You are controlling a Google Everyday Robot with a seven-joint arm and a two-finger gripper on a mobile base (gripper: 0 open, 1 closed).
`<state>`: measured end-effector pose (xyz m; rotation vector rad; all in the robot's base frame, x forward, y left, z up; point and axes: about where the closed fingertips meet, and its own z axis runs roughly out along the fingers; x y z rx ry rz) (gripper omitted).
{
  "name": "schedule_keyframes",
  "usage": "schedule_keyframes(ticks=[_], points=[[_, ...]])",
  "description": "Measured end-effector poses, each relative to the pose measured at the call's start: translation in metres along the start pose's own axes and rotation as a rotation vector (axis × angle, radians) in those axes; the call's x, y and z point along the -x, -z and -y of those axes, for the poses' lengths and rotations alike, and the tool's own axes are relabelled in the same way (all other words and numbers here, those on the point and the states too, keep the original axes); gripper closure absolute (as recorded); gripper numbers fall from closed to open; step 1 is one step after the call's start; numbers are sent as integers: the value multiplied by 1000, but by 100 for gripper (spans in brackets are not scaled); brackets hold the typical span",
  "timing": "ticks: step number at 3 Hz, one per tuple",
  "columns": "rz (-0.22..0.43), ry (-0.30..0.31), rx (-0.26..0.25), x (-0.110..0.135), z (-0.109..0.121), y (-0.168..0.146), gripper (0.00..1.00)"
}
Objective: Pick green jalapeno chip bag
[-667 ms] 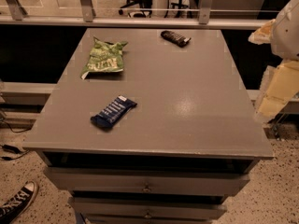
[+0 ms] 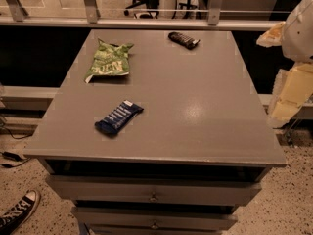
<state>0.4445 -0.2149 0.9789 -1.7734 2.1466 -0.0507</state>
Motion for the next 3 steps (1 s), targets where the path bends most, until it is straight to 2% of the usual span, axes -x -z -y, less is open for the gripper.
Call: schedule_keyframes(ticks=[1, 2, 3], points=[[48, 0, 55, 16, 3, -36, 0], [206, -21, 89, 88, 39, -126, 0], [271, -37, 104, 118, 53, -161, 0]])
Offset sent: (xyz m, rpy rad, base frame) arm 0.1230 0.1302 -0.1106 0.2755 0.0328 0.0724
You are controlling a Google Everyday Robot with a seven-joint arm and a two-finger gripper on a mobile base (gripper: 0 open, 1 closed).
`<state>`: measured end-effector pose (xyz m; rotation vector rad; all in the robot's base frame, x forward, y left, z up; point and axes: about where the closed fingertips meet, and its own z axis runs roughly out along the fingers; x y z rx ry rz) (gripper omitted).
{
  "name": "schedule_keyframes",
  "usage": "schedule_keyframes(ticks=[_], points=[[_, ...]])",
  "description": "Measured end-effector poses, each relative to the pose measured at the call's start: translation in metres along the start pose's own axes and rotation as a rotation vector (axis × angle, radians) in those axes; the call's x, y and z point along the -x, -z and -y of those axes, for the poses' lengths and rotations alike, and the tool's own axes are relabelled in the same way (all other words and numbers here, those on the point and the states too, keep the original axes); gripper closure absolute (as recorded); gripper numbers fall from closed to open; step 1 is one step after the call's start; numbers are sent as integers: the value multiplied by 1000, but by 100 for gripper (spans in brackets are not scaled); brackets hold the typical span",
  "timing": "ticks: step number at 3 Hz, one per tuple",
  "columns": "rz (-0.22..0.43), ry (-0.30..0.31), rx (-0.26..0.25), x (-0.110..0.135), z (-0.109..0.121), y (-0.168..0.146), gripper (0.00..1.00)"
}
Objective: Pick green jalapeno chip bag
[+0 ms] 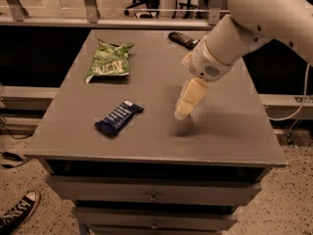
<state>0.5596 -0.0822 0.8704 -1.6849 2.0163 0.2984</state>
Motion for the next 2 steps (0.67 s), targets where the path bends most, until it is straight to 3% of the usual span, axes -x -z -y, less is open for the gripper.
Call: schedule_keyframes(ticks=[1, 2], points=[[0, 0, 0, 0, 0, 0, 0], [47, -14, -22, 6, 12, -12, 0]])
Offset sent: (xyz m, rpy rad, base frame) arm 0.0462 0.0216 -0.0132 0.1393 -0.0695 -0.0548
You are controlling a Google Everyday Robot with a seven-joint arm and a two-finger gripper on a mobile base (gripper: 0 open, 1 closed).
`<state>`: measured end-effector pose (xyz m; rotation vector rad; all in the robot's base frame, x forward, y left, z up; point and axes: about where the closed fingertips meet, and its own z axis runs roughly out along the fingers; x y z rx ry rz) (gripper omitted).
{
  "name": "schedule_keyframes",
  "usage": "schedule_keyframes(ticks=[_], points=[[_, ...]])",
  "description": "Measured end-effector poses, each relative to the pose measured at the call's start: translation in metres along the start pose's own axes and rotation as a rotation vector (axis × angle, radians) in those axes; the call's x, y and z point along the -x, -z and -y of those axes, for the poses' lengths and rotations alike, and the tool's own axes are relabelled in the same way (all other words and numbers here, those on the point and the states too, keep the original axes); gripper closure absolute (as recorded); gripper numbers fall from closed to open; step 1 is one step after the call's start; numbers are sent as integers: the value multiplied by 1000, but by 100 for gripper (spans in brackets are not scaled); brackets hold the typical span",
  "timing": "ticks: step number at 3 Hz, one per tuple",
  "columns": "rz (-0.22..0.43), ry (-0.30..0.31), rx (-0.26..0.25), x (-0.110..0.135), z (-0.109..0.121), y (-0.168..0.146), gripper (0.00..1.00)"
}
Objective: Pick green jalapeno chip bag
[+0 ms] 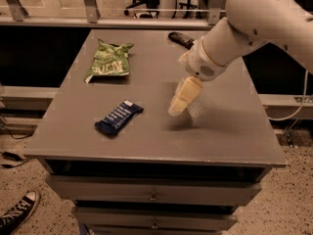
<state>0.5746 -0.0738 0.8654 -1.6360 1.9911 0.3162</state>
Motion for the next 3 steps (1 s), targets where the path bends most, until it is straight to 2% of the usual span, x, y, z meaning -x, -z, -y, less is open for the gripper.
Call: schedule_keyframes(ticks=[1, 2, 3], points=[[84, -33, -25, 15, 41, -36, 0], [136, -42, -43, 34, 73, -56, 0], [227, -76, -23, 65, 98, -79, 0]])
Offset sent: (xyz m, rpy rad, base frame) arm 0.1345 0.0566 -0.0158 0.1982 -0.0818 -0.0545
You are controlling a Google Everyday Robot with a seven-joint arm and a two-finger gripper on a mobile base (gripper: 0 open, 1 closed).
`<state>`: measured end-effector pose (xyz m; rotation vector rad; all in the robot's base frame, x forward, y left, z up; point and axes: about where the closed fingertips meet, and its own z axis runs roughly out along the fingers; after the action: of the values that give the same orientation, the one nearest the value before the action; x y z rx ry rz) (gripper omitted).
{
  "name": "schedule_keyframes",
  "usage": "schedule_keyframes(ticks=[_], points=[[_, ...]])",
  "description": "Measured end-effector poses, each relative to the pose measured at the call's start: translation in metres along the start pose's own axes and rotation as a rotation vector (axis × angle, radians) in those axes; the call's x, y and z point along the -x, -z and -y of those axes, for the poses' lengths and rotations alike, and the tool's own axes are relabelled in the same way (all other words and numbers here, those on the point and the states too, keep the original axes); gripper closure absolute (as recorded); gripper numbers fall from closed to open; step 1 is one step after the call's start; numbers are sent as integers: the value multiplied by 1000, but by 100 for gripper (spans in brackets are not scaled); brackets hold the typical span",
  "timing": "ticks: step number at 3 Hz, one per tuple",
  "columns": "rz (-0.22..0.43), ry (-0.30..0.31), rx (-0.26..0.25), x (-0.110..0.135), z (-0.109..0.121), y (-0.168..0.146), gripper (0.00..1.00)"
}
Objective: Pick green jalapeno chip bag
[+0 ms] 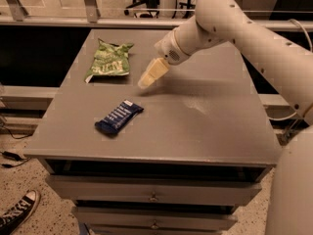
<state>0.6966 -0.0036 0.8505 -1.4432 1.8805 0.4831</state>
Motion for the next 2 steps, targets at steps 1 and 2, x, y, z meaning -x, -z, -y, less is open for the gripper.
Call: schedule_keyframes(ticks=[1, 2], points=[[120, -109, 30, 33, 20, -37, 0], [177, -177, 51, 50, 25, -55, 0]])
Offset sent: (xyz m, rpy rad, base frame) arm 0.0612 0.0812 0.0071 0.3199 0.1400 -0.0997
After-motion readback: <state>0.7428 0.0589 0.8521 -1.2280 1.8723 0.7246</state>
